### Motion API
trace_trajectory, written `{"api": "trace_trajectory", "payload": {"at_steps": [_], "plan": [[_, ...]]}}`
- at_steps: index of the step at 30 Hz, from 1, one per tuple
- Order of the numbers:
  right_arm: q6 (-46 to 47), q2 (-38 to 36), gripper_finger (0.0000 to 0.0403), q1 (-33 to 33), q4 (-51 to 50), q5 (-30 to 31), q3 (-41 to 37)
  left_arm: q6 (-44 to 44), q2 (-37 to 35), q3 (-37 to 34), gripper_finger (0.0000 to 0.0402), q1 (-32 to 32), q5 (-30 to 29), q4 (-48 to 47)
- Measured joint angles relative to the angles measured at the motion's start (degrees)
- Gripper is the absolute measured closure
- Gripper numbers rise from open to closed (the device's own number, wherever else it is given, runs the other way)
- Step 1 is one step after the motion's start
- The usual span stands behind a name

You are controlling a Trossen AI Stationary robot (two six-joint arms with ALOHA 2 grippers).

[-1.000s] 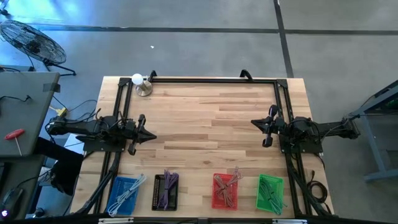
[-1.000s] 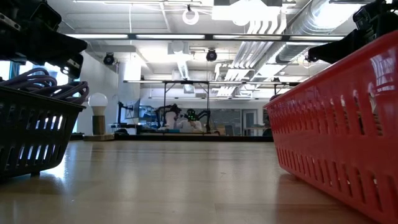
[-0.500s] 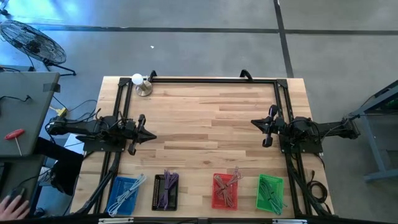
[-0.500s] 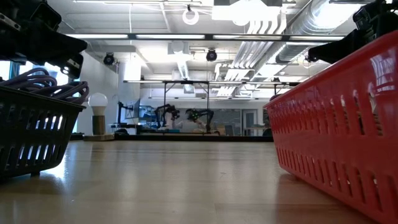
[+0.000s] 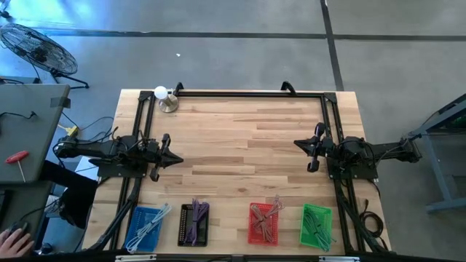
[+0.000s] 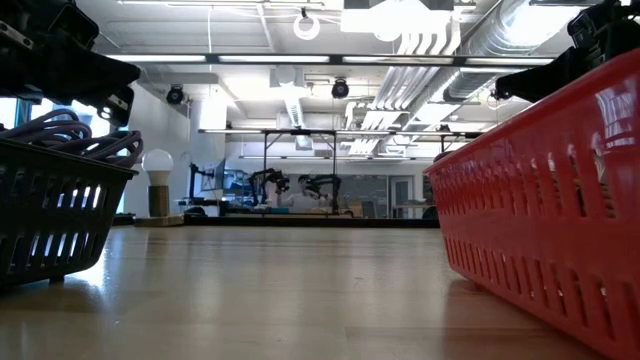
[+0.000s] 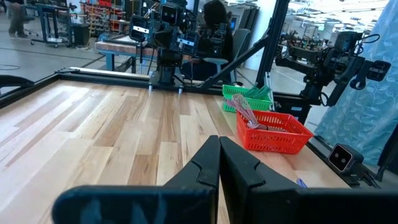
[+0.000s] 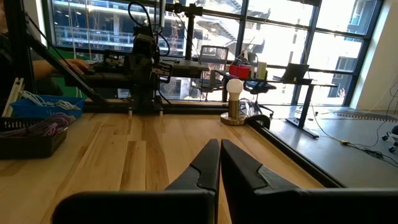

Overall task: Pick & Place USB Port
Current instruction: Return to Home Position

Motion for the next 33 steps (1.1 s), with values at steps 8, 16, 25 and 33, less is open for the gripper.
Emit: {"api": "trace_trajectory", "payload": {"at_steps": [8,16,25,33], "plan": [[0.0,0.0,0.0394,0.0,0.0,0.0,0.0,0.0,0.0,0.0,0.0399,0.0,0.0,0.0],[0.0,0.0,0.0398,0.0,0.0,0.0,0.0,0.0,0.0,0.0,0.0399,0.0,0.0,0.0],[0.0,0.0,0.0397,0.0,0.0,0.0,0.0,0.0,0.0,0.0,0.0399,0.0,0.0,0.0],[0.0,0.0,0.0399,0.0,0.0,0.0,0.0,0.0,0.0,0.0,0.0399,0.0,0.0,0.0]]}}
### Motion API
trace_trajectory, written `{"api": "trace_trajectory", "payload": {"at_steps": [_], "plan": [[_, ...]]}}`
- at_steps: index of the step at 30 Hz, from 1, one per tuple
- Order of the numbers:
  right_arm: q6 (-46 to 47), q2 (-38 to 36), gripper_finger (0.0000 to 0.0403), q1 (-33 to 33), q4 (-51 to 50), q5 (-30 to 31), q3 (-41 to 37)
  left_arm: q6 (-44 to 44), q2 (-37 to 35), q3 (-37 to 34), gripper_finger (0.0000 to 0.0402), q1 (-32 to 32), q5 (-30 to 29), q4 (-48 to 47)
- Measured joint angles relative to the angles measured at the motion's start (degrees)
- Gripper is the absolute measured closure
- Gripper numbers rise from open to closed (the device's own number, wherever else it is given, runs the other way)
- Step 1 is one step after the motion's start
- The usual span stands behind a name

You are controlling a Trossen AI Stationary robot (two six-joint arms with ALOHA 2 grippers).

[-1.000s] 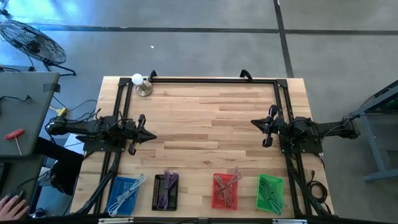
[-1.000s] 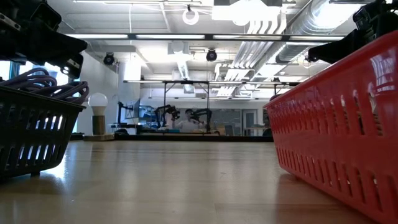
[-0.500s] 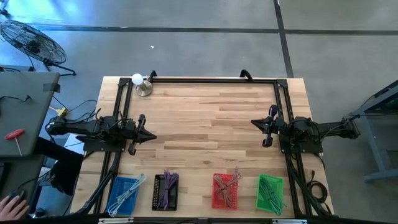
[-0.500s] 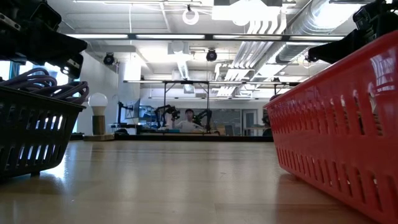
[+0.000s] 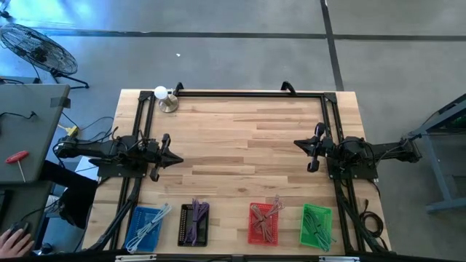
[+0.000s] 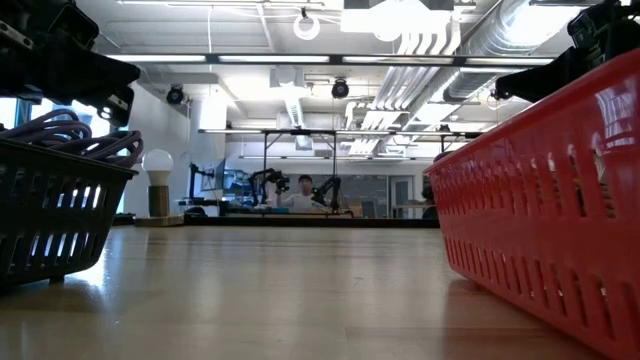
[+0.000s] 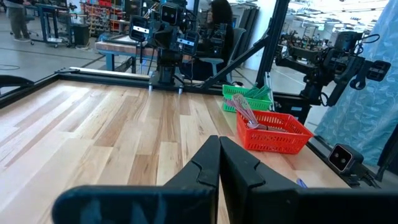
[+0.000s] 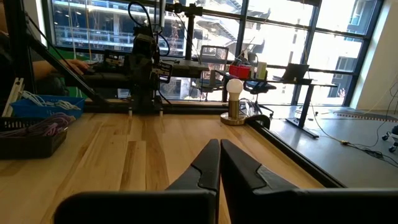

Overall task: Pick & Place USB Port
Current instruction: Return to Home Position

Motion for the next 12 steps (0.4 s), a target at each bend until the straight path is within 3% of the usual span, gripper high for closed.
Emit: {"api": "trace_trajectory", "payload": {"at_steps": [12], "plan": [[0.0,0.0,0.0399,0.0,0.0,0.0,0.0,0.0,0.0,0.0,0.0399,0.0,0.0,0.0]]}}
